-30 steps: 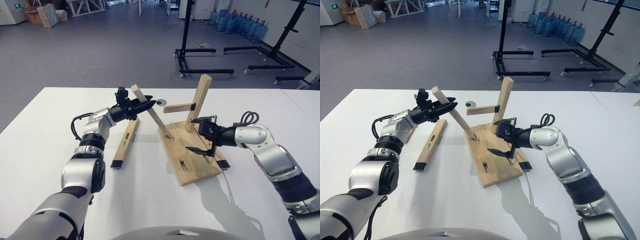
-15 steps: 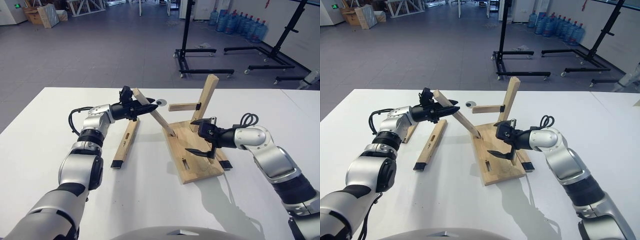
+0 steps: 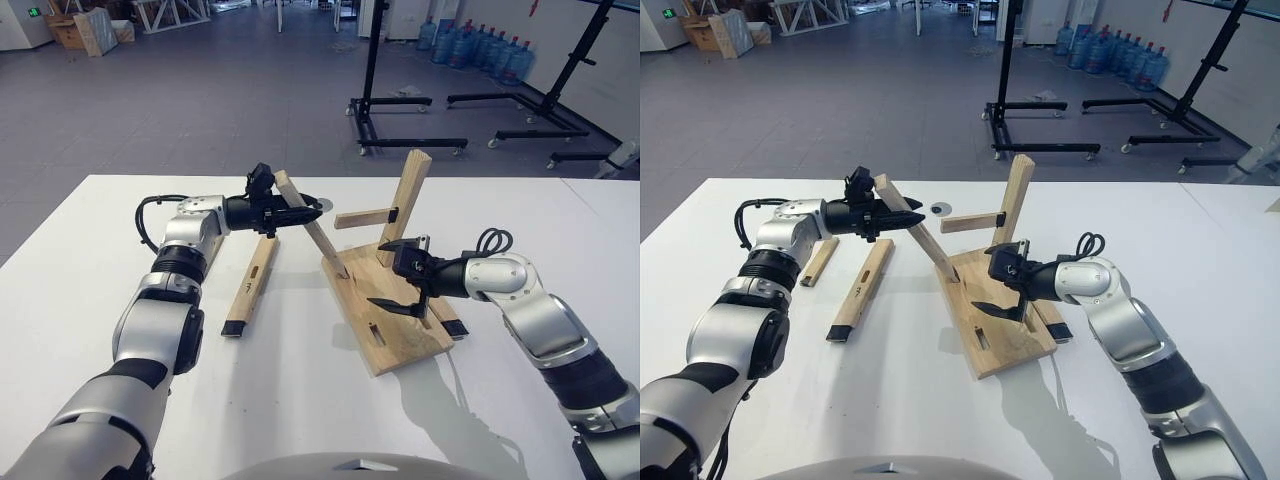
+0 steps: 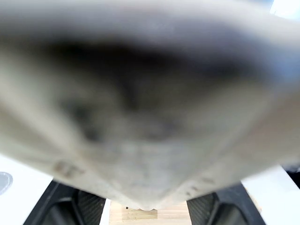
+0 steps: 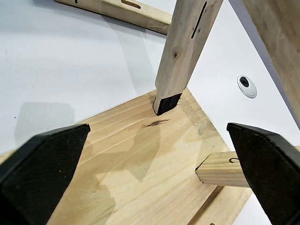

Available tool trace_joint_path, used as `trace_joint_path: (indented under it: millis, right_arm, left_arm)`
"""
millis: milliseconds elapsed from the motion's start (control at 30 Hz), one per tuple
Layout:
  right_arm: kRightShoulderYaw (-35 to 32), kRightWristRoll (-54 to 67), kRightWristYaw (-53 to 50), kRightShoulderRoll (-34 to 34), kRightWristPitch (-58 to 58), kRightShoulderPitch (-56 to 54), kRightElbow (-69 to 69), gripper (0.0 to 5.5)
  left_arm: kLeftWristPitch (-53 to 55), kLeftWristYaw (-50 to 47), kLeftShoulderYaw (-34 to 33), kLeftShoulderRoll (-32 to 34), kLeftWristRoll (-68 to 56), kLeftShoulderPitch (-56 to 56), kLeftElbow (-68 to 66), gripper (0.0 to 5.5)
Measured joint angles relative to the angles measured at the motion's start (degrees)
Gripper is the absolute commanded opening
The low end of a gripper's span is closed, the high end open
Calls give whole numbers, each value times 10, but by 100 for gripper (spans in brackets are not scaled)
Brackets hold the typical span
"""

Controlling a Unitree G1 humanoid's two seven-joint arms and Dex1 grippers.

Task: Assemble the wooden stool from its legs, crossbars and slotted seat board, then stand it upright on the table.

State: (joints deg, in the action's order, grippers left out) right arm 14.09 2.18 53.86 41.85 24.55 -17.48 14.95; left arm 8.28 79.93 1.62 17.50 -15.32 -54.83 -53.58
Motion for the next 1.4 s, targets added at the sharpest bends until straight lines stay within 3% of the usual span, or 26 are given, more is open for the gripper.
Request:
trace_joint_path:
  millis: [633, 1167, 1400]
  right_arm:
    - [17, 0, -15, -11, 4, 1, 14, 540]
    - [17, -1, -19, -16, 4, 2, 15, 540]
    - [21, -1, -25, -20, 5, 3, 16, 540]
  left_arm:
    - [126, -62, 26, -8, 9, -66, -30, 202]
    - [88, -86, 72, -22, 43, -60, 39, 202]
    - [117, -96, 63, -23, 41, -67, 36, 202]
